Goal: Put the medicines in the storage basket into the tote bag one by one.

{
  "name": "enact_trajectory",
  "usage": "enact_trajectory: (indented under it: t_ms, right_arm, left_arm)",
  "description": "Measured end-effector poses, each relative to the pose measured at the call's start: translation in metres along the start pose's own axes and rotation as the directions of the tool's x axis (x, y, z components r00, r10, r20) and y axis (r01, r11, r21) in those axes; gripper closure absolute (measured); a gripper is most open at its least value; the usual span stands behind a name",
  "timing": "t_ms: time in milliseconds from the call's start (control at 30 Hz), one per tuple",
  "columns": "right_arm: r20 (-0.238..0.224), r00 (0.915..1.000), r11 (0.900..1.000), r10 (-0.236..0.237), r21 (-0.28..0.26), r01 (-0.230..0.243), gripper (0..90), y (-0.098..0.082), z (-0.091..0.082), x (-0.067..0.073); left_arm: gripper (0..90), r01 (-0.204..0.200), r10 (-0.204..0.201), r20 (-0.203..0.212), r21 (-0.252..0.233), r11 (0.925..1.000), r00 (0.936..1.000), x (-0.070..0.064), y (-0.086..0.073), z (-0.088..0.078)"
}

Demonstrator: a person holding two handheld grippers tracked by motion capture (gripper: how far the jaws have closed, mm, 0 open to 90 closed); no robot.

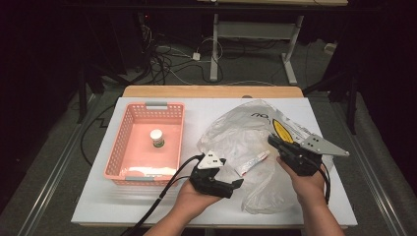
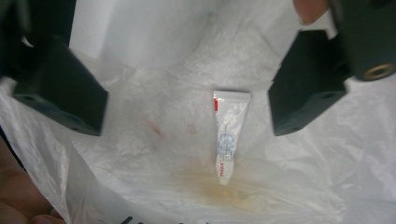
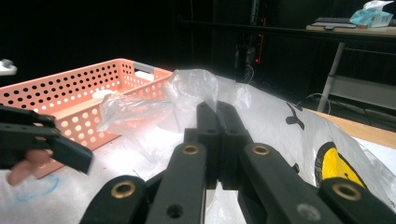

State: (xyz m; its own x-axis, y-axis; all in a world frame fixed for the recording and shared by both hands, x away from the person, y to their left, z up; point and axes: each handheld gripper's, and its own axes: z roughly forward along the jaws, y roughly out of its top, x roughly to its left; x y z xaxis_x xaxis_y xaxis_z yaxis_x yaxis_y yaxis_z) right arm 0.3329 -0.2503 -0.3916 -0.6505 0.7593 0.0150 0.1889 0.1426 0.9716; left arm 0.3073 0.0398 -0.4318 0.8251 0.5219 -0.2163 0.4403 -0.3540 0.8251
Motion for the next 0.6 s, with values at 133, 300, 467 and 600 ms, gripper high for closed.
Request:
enact_trajectory:
  t_ms: [133, 300, 467, 600]
  right_arm:
    - [0.000, 1.0000, 1.000, 0.002, -0.001, -0.002, 90.0, 0.000, 0.000, -0.001]
    - [0.002, 1.0000, 1.000, 0.003, -0.002, -0.003, 90.0, 0.000, 0.000, -0.001]
    - [0.004, 1.0000, 1.000, 0.000, 0.001, 0.000, 90.0, 0.000, 0.000, 0.000]
    - [0.003, 1.0000, 1.000, -0.002, 0.002, 0.002, 90.0, 0.000, 0.000, 0.000]
  left_arm:
    - [0.1, 0.005, -0.005, -0.016, -0.012, 0.9999, 0.9999, 0.000, -0.004, -0.016]
    - [0.0, 0.000, -0.001, -0.045, -0.032, 0.9995, 0.9990, 0.002, -0.008, -0.038]
    - [0.0, 0.004, -0.007, -0.086, -0.043, 0.9991, 0.9963, 0.008, -0.011, -0.054]
    - [0.0, 0.013, -0.018, -0.111, -0.049, 0.9987, 0.9937, 0.014, -0.016, -0.063]
